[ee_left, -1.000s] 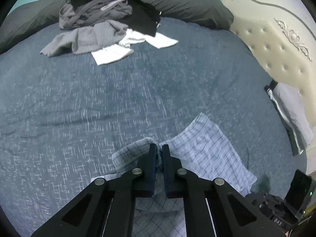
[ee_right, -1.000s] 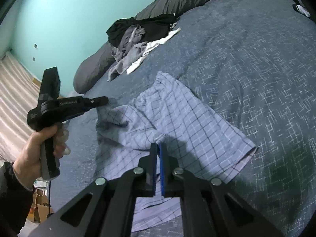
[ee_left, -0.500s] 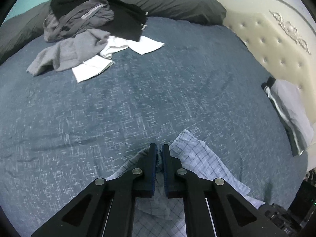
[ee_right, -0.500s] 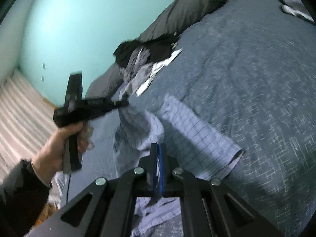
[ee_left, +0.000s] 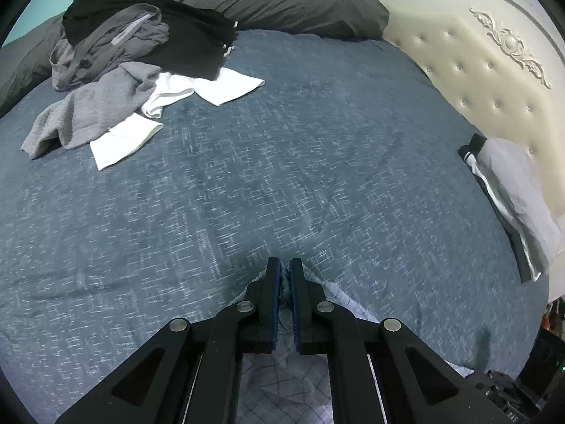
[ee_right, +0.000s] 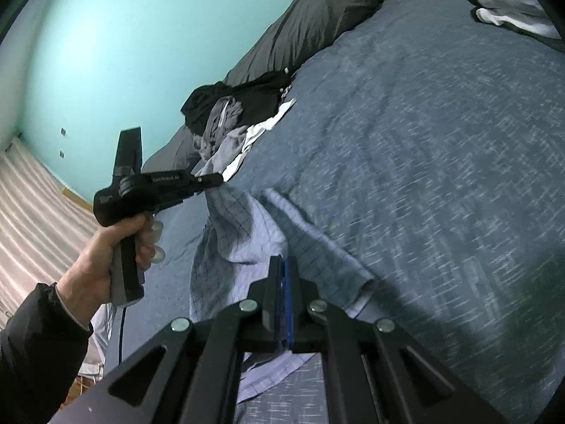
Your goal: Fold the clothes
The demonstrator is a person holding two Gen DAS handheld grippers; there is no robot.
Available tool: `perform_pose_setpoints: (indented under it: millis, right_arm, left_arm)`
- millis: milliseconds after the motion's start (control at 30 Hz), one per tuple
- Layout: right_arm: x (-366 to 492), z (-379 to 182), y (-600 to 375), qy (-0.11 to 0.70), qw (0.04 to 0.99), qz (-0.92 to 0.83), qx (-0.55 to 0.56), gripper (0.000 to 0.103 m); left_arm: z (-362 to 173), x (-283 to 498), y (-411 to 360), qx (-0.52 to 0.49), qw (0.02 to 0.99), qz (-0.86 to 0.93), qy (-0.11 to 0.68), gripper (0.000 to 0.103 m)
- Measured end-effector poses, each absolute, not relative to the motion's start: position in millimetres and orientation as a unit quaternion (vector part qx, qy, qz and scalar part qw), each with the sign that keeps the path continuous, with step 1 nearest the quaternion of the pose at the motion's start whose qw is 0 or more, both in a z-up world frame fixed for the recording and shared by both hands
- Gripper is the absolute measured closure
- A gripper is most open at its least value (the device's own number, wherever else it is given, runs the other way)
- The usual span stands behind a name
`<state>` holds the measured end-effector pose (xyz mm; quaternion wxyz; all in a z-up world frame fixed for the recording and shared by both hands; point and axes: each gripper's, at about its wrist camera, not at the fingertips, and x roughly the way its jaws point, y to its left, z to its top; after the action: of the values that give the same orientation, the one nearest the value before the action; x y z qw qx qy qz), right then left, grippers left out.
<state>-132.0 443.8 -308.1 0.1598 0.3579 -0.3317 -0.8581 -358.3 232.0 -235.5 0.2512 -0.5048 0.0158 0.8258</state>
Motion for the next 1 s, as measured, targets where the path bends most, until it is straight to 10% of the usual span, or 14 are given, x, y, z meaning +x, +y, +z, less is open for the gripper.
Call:
perform_pose_setpoints:
  millis: [1000]
  right_arm:
    - [-133, -356, 461, -0.34, 0.112, -0.829, 0.429, 0.101]
  left_arm:
    - [-274, -381, 240, -0.549, 0.242, 0.8, 0.015, 0.091]
